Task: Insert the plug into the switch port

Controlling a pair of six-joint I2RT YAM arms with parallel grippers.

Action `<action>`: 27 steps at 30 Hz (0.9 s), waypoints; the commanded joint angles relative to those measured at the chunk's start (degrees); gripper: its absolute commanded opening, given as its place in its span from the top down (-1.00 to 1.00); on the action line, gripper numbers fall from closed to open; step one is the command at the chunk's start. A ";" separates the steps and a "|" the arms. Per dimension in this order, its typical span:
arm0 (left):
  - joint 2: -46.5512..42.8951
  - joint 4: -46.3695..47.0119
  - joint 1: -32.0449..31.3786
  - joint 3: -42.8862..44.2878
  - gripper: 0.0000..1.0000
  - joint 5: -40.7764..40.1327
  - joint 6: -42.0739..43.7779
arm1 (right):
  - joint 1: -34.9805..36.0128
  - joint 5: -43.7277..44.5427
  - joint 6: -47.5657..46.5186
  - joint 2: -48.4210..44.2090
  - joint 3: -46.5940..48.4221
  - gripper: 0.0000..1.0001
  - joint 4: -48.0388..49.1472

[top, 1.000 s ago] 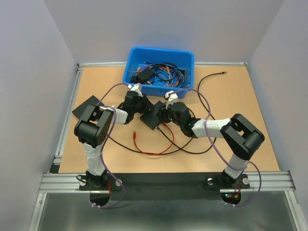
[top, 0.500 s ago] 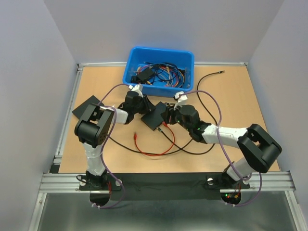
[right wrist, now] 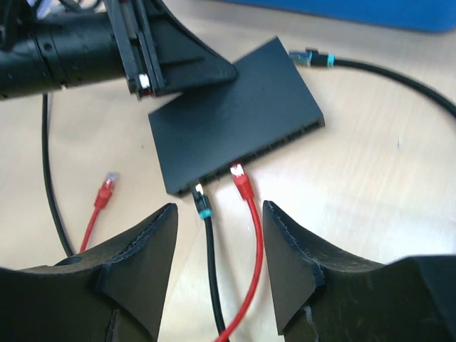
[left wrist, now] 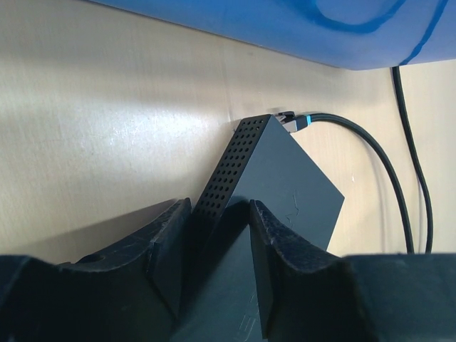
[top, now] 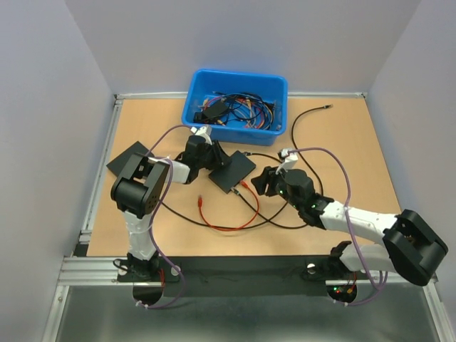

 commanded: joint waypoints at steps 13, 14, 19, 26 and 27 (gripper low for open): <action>-1.69 -13.92 -1.68 -6.02 -0.01 -5.88 0.53 | 0.31 -0.90 4.83 -4.74 -9.48 -0.15 0.70; -2.04 -14.00 -1.59 -6.29 -0.01 -6.23 0.53 | 0.31 -0.99 4.83 -4.12 -9.57 -0.15 1.05; -6.87 -12.60 -1.59 -9.54 -0.01 -10.35 -0.79 | 0.31 -1.60 4.56 -1.13 -9.49 -0.16 2.63; -12.32 -12.68 -1.59 -12.53 -0.01 -16.07 -3.16 | 0.31 -2.39 4.38 0.63 -9.13 -0.20 3.34; -13.46 -13.03 -1.59 -12.79 -0.01 -16.07 -3.42 | 0.31 -2.31 4.39 0.72 -9.13 -0.20 3.34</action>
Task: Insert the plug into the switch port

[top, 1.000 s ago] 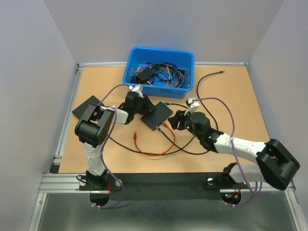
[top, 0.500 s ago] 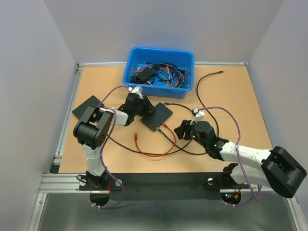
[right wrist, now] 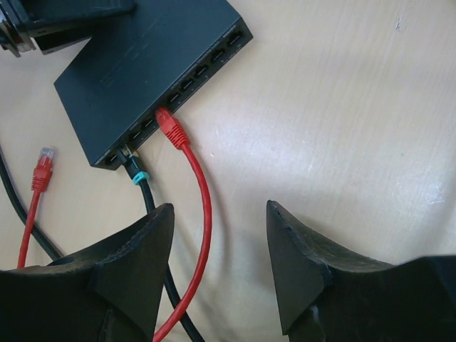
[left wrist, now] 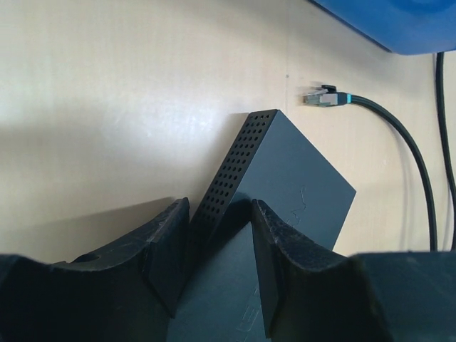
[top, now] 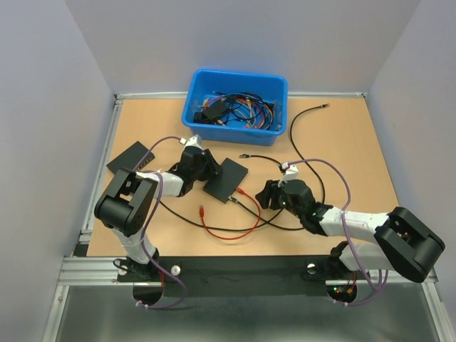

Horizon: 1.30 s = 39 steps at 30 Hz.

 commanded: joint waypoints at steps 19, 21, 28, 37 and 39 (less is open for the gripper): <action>-27.67 -14.77 -0.17 -8.68 0.04 -23.66 -1.20 | 0.31 -2.51 -0.34 2.70 1.36 -0.38 4.50; -31.70 -14.69 -0.09 -10.09 0.04 -24.45 -0.94 | 0.31 -3.21 0.36 2.26 2.24 -0.44 4.33; -37.87 -4.42 -0.09 -20.63 0.04 -20.77 0.47 | 0.31 -6.64 4.40 6.37 9.09 -0.50 4.06; -39.11 5.53 -1.49 -25.92 0.07 -19.62 0.12 | 0.30 -9.97 6.52 22.37 24.81 -0.52 -1.82; -39.19 6.85 -1.75 -26.62 0.07 -19.45 0.20 | 0.31 -10.95 6.78 25.80 28.60 -0.52 -3.23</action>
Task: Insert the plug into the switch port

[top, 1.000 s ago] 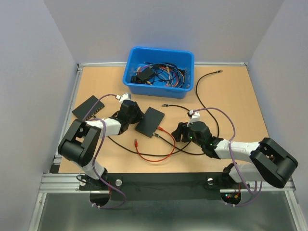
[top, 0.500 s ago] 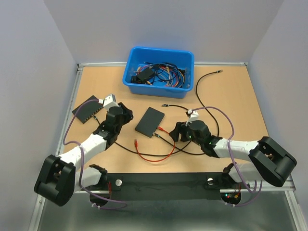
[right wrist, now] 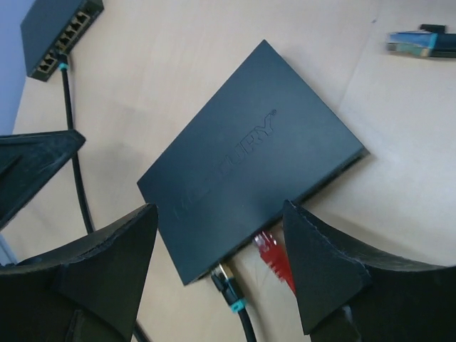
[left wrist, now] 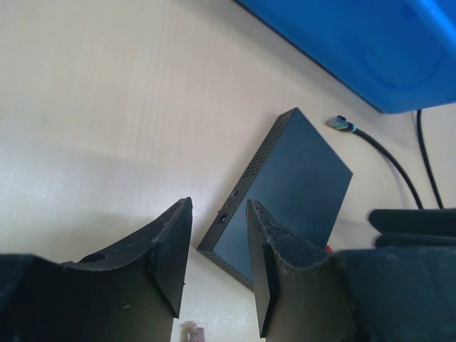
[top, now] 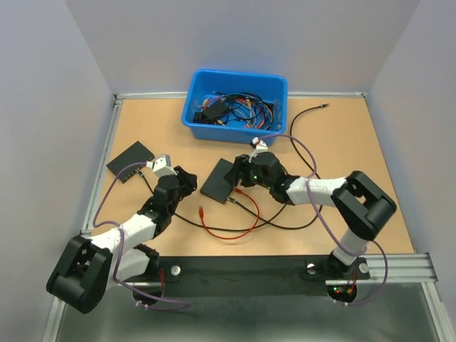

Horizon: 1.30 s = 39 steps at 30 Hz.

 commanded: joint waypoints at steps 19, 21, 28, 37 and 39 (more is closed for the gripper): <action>-5.05 11.57 -0.73 -4.58 0.07 -0.06 0.73 | 0.39 -2.30 2.99 10.67 7.62 -0.51 -3.87; -5.84 12.62 -0.73 -5.55 0.07 0.03 0.73 | 0.31 -2.56 3.07 11.73 8.85 -0.50 -3.78; -10.13 16.47 -0.73 -9.58 0.00 -0.76 1.08 | 0.39 -5.28 4.83 15.77 11.75 -0.44 -2.64; -19.38 24.04 -0.64 -17.07 -0.11 -4.54 1.43 | 2.23 -6.87 7.64 22.35 16.05 -0.43 -0.44; -18.85 24.66 -0.64 -17.25 -0.11 -4.98 1.17 | 3.20 -7.04 8.17 24.29 18.77 -0.43 -0.35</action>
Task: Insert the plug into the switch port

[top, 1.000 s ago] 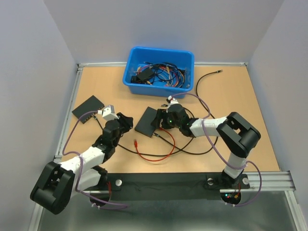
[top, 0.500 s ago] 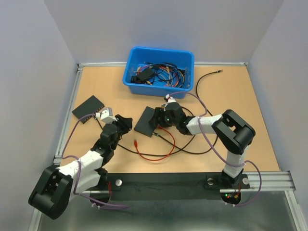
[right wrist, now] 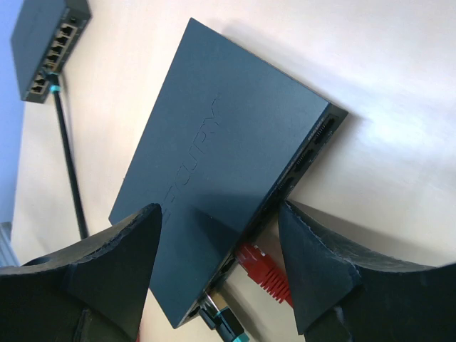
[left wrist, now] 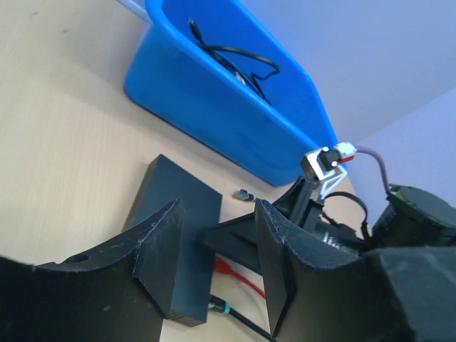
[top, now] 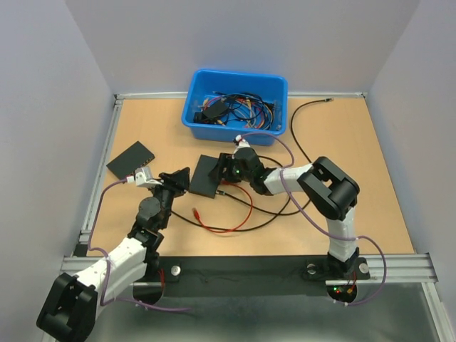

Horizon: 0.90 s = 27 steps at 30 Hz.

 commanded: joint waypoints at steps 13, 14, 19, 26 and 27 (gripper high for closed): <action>-0.34 6.68 -0.29 -6.57 -0.19 -5.50 -1.16 | 5.65 -5.76 7.19 19.50 20.89 -0.43 2.30; -0.34 6.60 -0.29 -6.65 -0.19 -5.50 -1.16 | 5.82 -6.47 7.20 20.38 21.61 -0.43 2.83; -0.60 6.60 -0.29 -6.83 -0.20 -5.77 -1.33 | 6.09 -8.15 6.23 21.97 24.69 -0.43 3.80; -0.69 6.77 -0.38 -6.83 -0.20 -5.76 -0.81 | 6.09 -1.83 -0.88 12.33 16.96 -0.48 1.96; -1.04 6.77 -0.29 -6.92 -0.20 -5.85 -0.63 | 6.09 -1.21 -2.37 11.17 15.04 -0.50 1.69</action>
